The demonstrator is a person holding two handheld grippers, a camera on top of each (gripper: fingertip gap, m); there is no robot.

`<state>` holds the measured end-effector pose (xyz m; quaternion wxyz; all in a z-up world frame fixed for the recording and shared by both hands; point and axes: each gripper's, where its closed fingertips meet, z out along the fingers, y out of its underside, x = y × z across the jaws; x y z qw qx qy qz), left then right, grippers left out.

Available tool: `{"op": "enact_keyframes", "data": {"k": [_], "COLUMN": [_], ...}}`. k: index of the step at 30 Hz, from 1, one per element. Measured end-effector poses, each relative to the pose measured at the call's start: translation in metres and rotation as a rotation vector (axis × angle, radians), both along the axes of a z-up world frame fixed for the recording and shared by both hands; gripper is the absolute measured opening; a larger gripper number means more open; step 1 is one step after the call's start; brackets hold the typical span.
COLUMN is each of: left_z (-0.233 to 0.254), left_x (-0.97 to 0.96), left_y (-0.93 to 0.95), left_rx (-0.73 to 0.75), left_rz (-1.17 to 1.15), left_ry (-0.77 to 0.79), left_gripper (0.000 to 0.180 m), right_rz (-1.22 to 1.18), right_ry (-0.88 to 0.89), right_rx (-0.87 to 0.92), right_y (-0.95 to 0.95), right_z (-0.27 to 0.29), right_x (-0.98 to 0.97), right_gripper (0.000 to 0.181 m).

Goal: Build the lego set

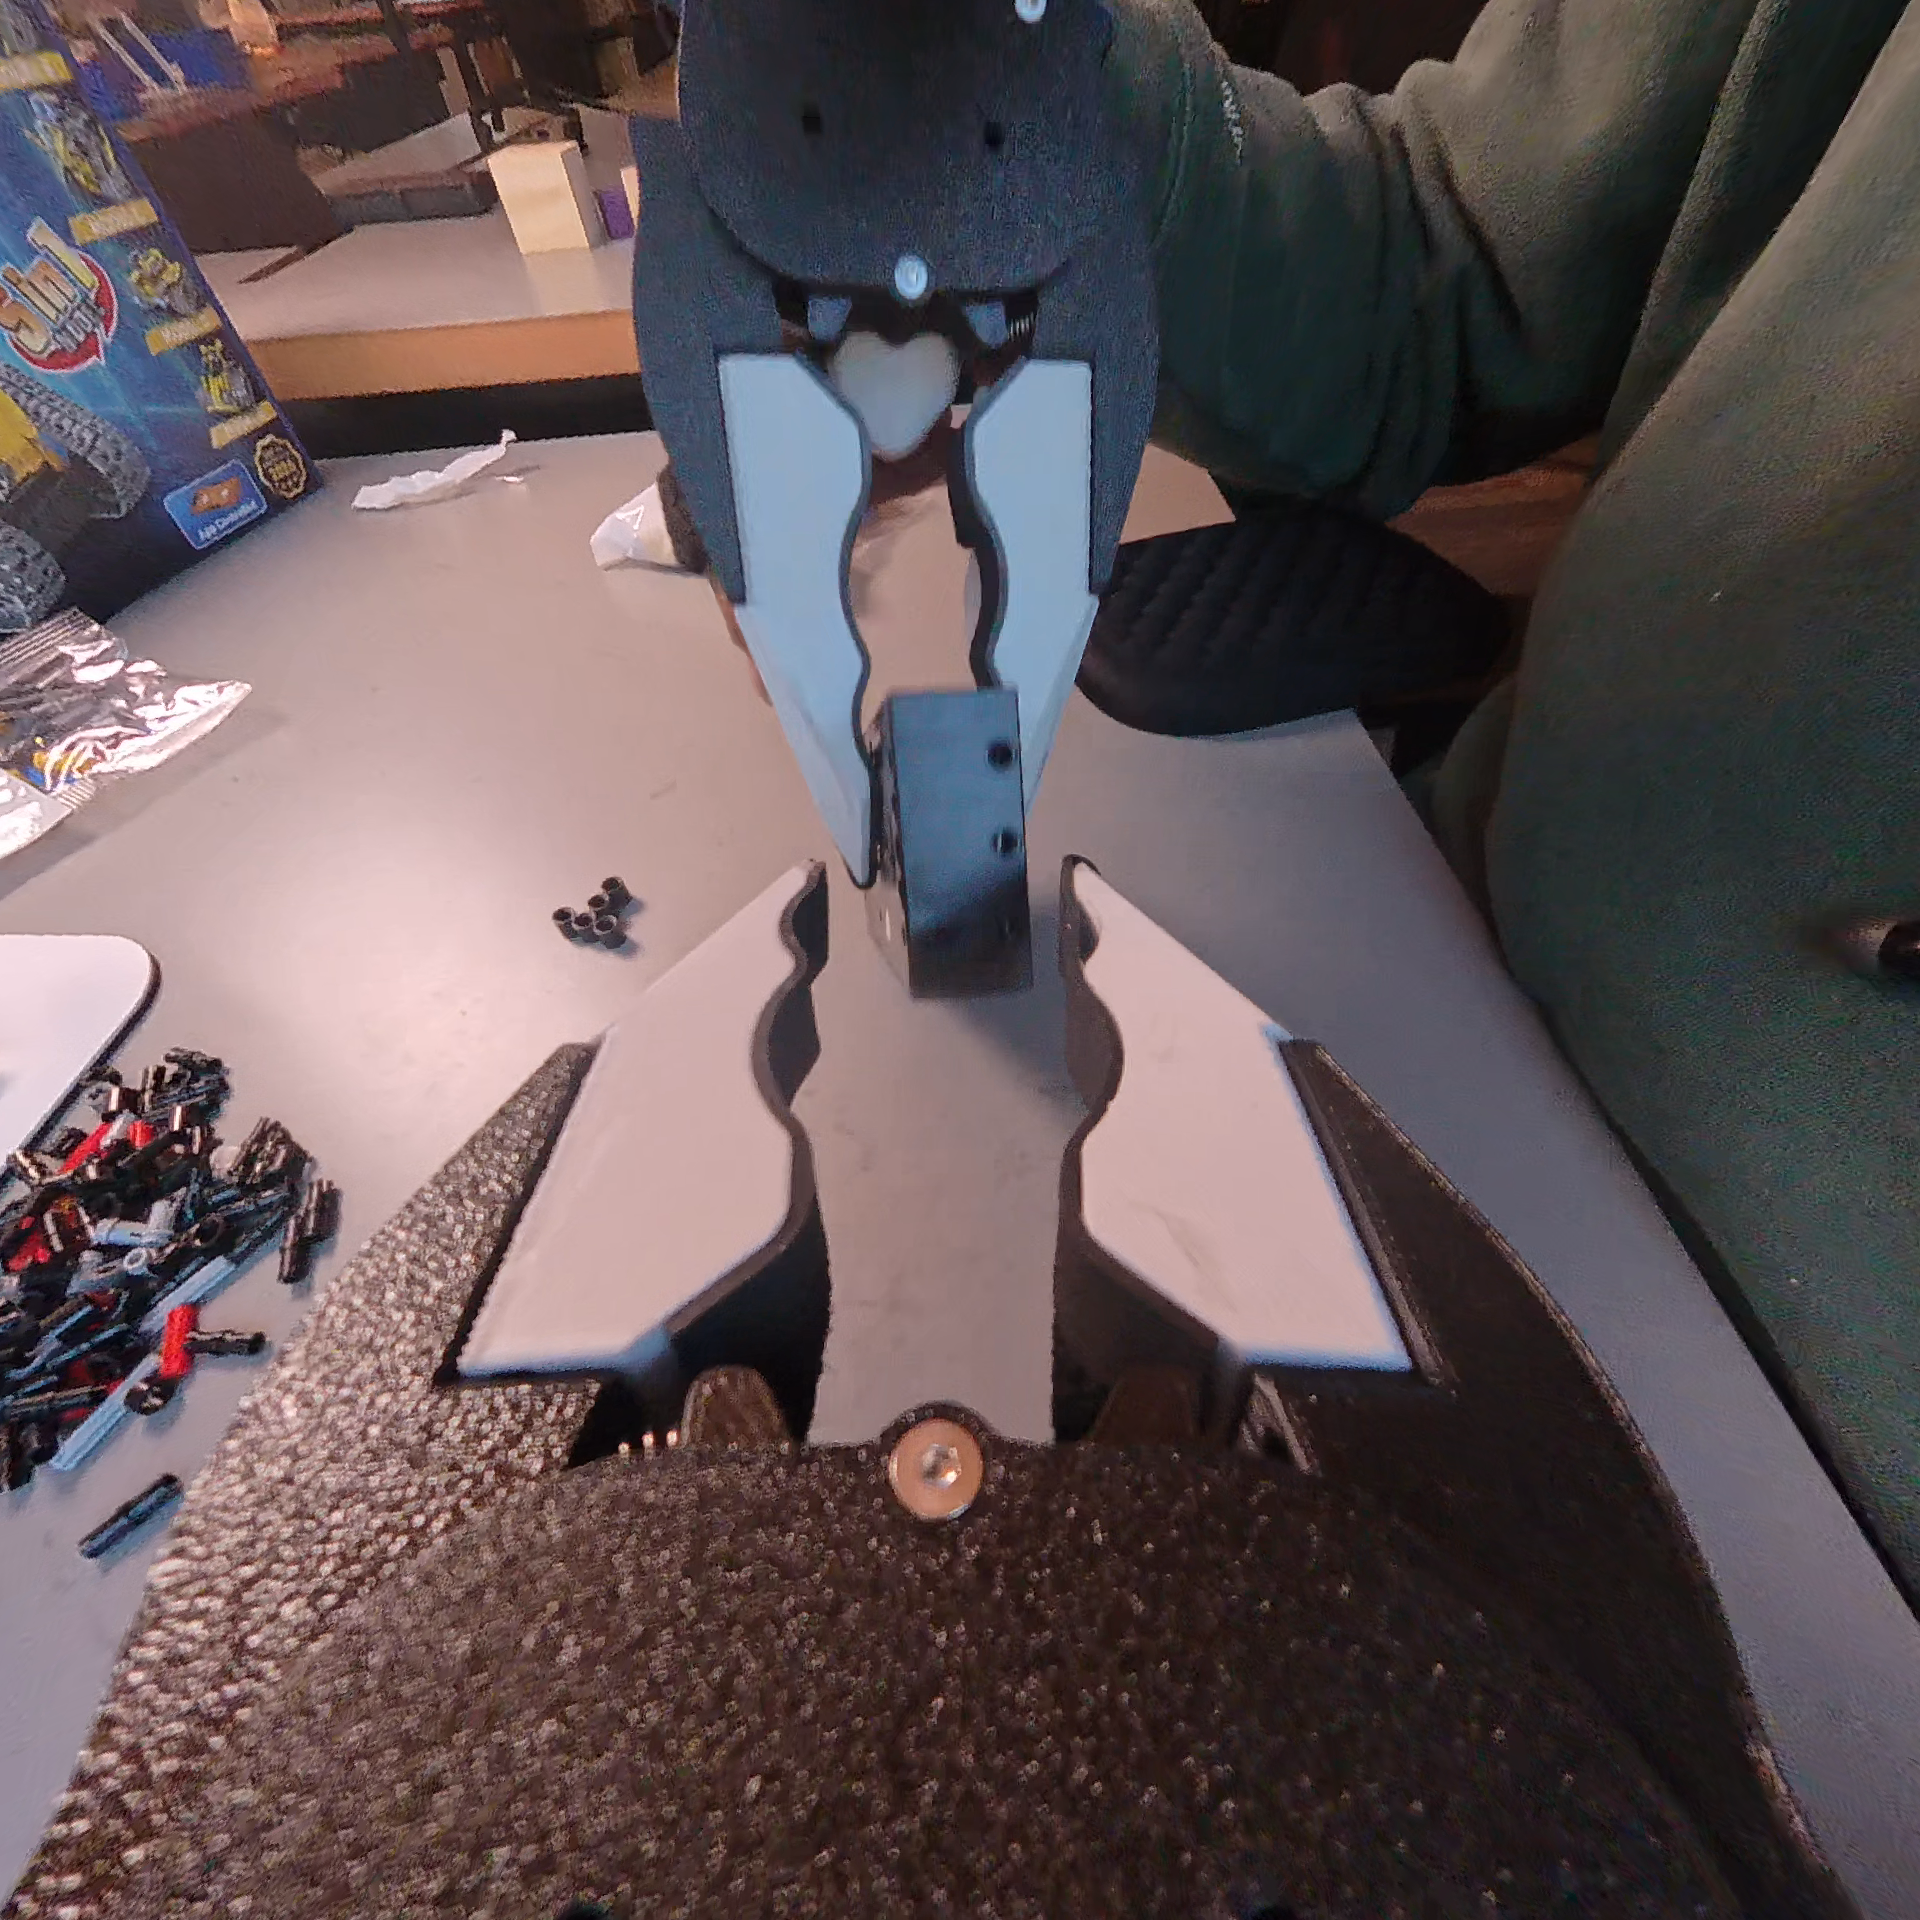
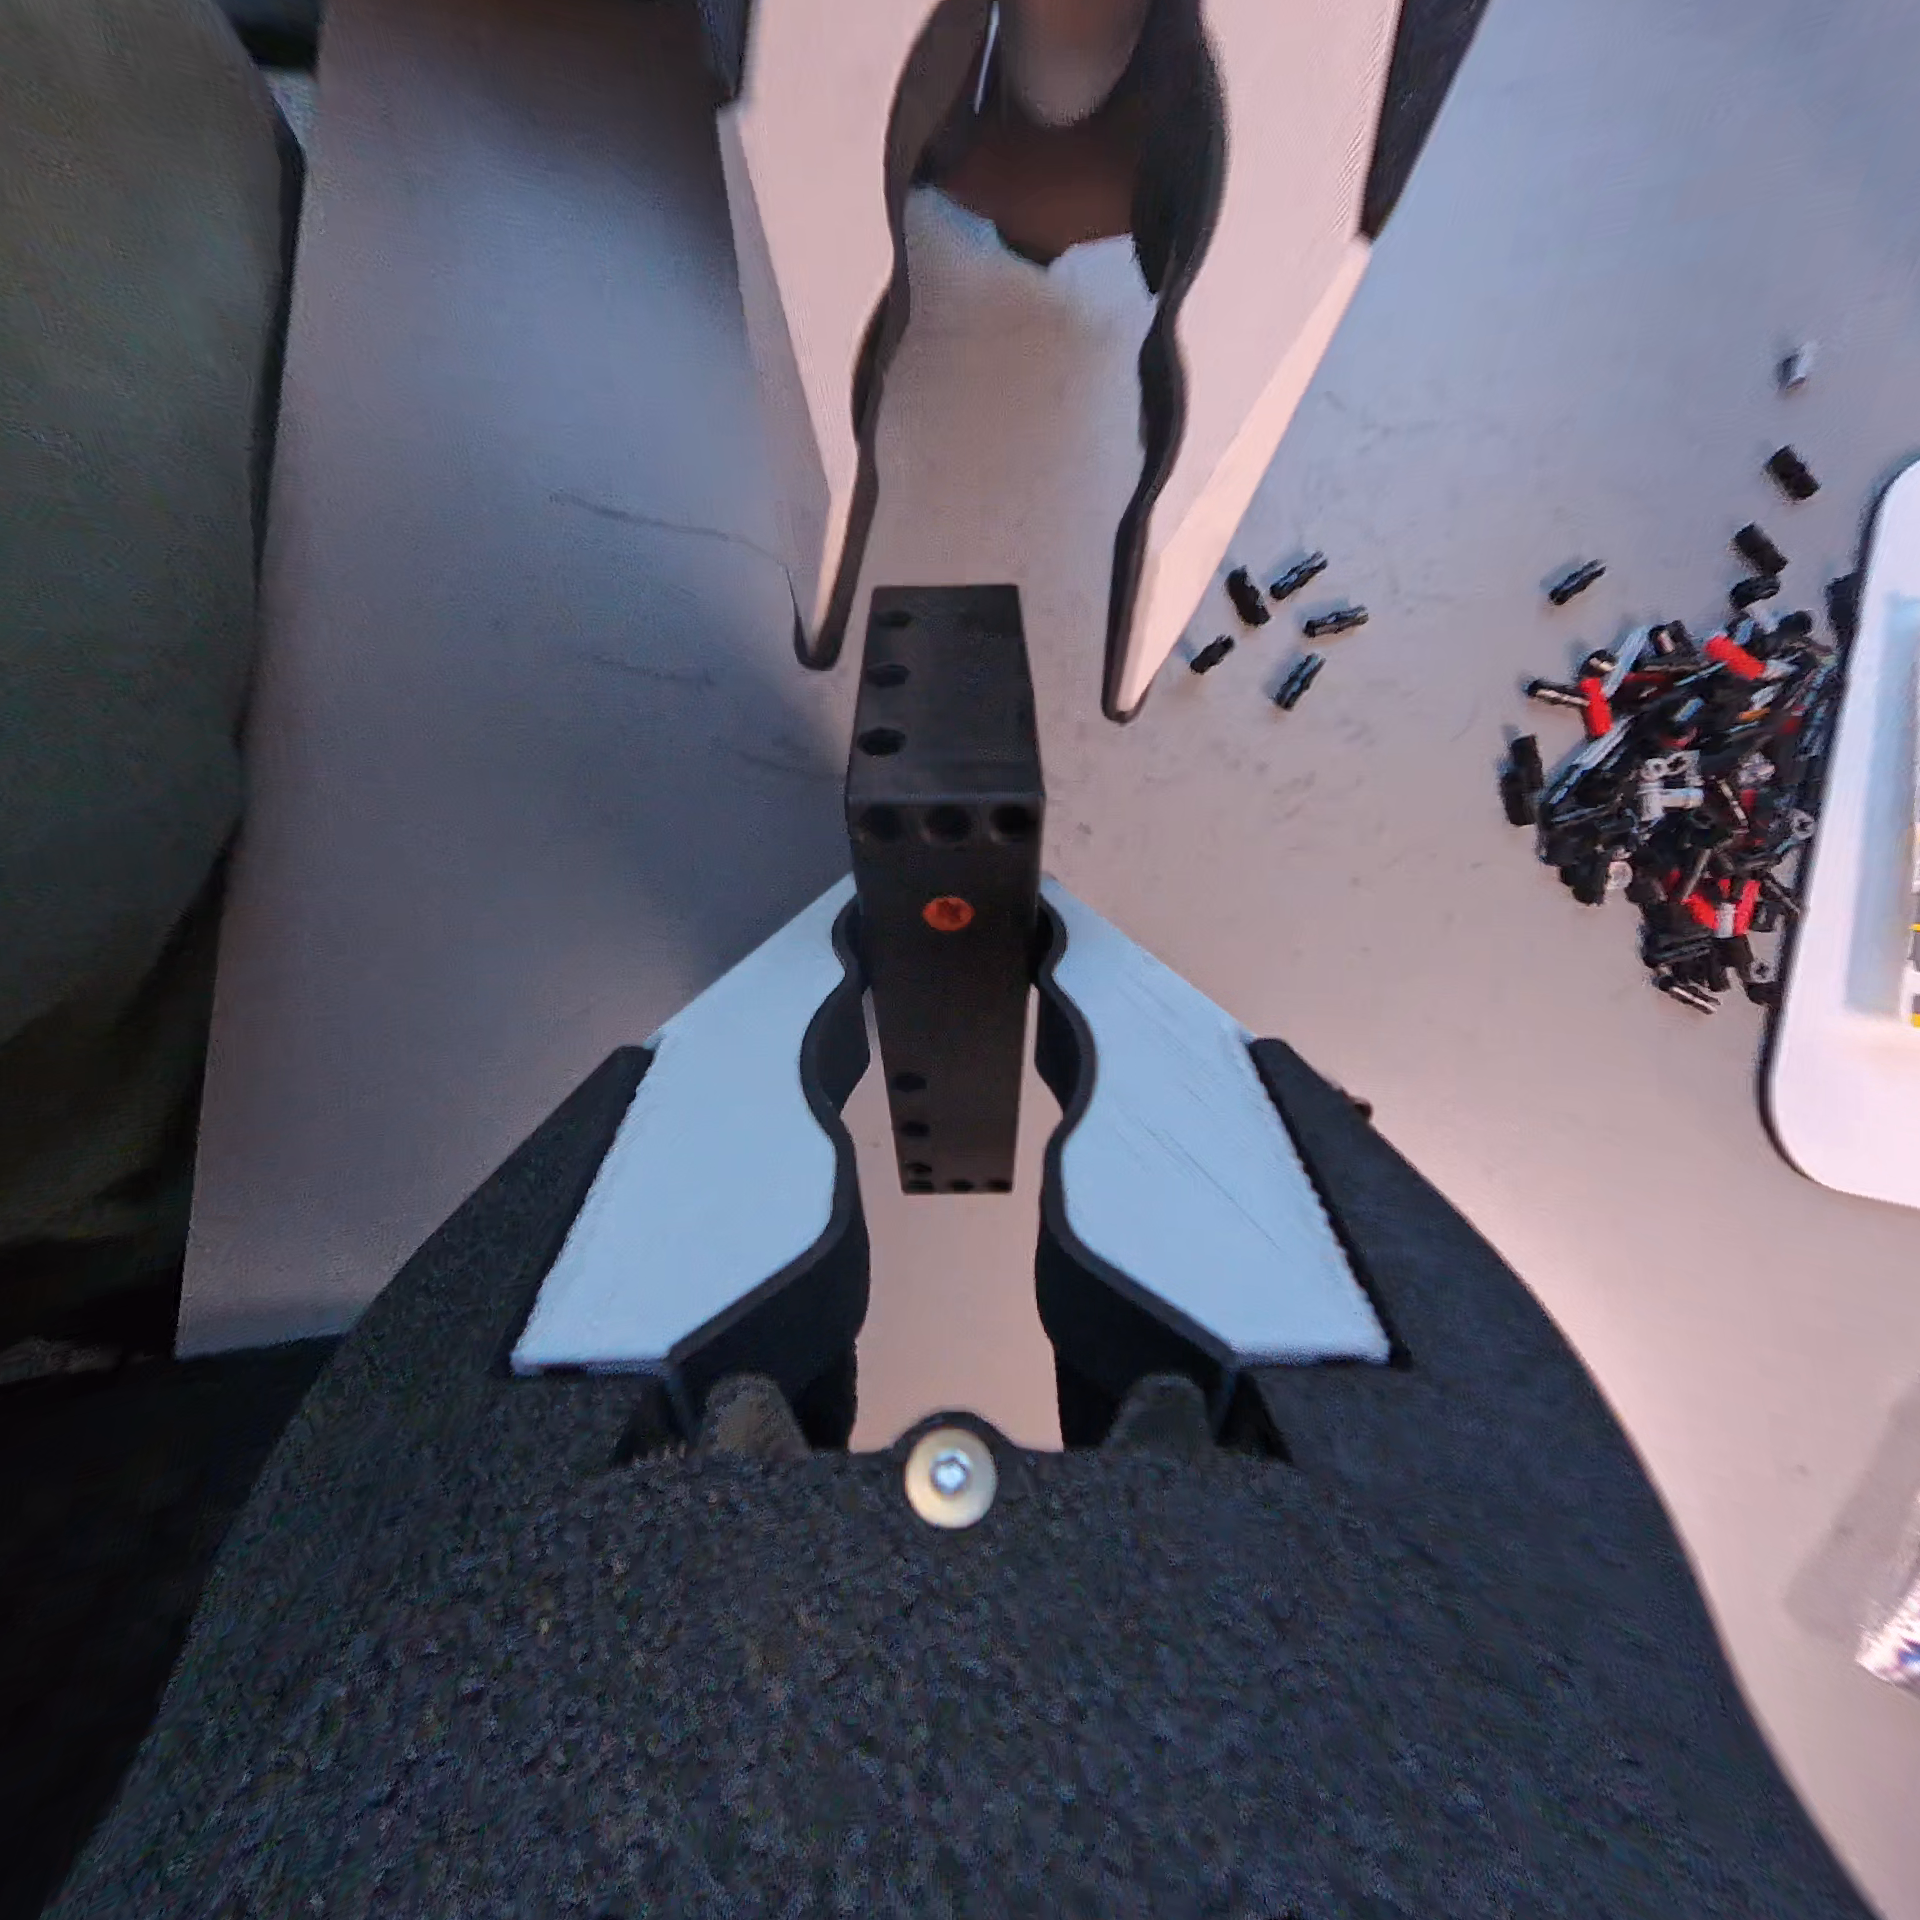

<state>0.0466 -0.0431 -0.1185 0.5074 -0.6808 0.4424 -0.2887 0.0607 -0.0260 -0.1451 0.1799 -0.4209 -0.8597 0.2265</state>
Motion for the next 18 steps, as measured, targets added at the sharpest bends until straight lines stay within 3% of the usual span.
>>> {"op": "enact_keyframes", "data": {"k": [6, 13, 18], "left_z": [-0.010, -0.035, -0.047], "left_x": [0.001, -0.013, -0.032], "left_y": [-0.010, -0.011, -0.015], "left_rx": [0.002, -0.043, -0.114], "left_rz": [-0.027, -0.019, -0.020], "left_ry": [0.109, 0.247, 0.279], "left_gripper": [0.029, 0.026, 0.026], "right_rz": [0.037, -0.013, -0.091], "right_ry": [-0.116, -0.045, 0.073], "right_rx": [0.065, 0.011, -0.043], "right_y": [-0.014, -0.016, 0.004], "right_z": [-0.015, -0.026, -0.019], "right_x": [-0.011, -0.025, -0.011], "right_gripper": [0.024, 0.025, 0.049]}}
